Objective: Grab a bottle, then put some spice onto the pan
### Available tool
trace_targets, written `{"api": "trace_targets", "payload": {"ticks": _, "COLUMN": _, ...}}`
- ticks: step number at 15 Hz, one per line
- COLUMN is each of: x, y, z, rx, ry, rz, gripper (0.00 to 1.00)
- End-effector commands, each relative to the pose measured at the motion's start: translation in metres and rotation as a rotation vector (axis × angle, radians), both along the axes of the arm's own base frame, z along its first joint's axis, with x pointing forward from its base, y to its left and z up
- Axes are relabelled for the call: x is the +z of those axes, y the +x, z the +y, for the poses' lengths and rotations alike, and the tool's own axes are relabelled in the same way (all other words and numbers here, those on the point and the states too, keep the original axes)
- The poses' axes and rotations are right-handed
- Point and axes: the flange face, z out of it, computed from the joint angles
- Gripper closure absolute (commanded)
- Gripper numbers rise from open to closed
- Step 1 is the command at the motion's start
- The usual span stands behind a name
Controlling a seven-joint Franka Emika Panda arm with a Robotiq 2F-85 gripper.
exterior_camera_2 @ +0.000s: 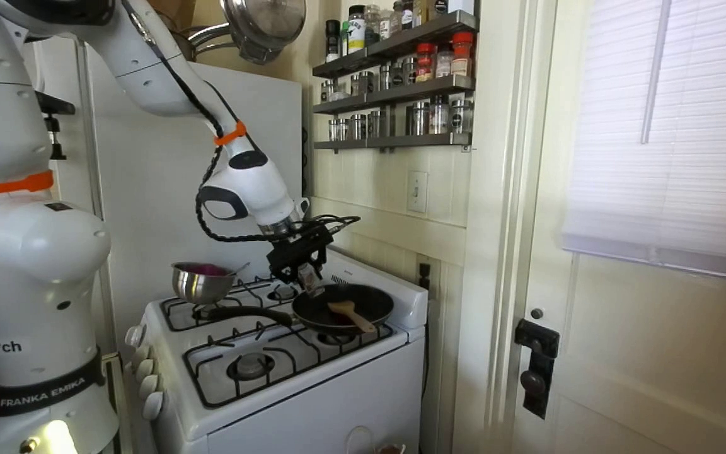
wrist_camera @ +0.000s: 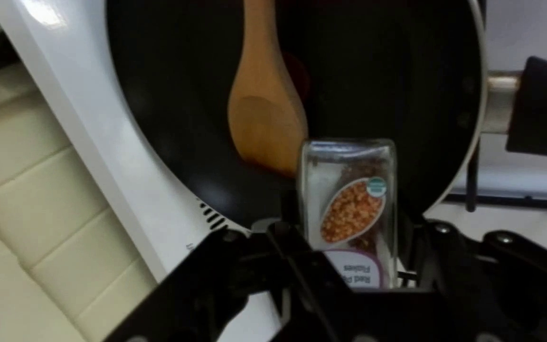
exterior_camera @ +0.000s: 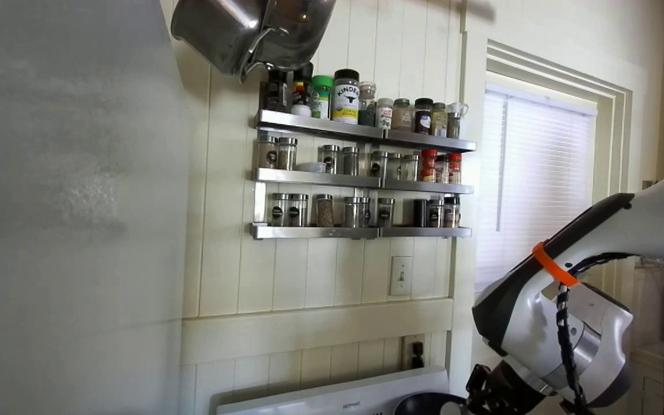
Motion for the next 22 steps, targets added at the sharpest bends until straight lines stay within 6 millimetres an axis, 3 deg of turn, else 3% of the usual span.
{"api": "trace_targets", "payload": {"ticks": 1, "x": -0.027, "y": 0.003, "z": 0.001, "rx": 0.166, "ry": -0.029, "rz": 0.099, "gripper": 0.77}}
{"api": "trace_targets", "payload": {"ticks": 5, "x": -0.028, "y": 0.013, "z": 0.017, "rx": 0.336, "ry": -0.200, "rz": 0.065, "gripper": 0.77}}
{"api": "trace_targets", "payload": {"ticks": 7, "x": -0.019, "y": 0.019, "z": 0.026, "rx": 0.406, "ry": -0.278, "rz": 0.006, "gripper": 0.77}}
{"api": "trace_targets", "payload": {"ticks": 10, "x": 0.022, "y": 0.021, "z": 0.036, "rx": 0.374, "ry": -0.352, "rz": -0.167, "gripper": 0.77}}
{"api": "trace_targets", "payload": {"ticks": 11, "x": 0.039, "y": 0.008, "z": 0.038, "rx": 0.337, "ry": -0.347, "rz": -0.220, "gripper": 0.77}}
{"api": "trace_targets", "payload": {"ticks": 12, "x": 0.055, "y": -0.002, "z": 0.041, "rx": 0.301, "ry": -0.314, "rz": -0.260, "gripper": 0.77}}
{"api": "trace_targets", "payload": {"ticks": 14, "x": 0.080, "y": 0.003, "z": 0.049, "rx": 0.217, "ry": -0.211, "rz": -0.293, "gripper": 0.77}}
{"api": "trace_targets", "payload": {"ticks": 15, "x": 0.089, "y": -0.010, "z": 0.048, "rx": 0.176, "ry": -0.171, "rz": -0.312, "gripper": 0.77}}
{"api": "trace_targets", "payload": {"ticks": 17, "x": 0.115, "y": -0.013, "z": 0.057, "rx": 0.222, "ry": -0.080, "rz": -0.356, "gripper": 0.77}}
{"api": "trace_targets", "payload": {"ticks": 20, "x": 0.125, "y": -0.021, "z": 0.054, "rx": 0.290, "ry": 0.084, "rz": -0.343, "gripper": 0.77}}
{"api": "trace_targets", "payload": {"ticks": 22, "x": 0.117, "y": -0.014, "z": 0.047, "rx": 0.290, "ry": 0.197, "rz": -0.283, "gripper": 0.77}}
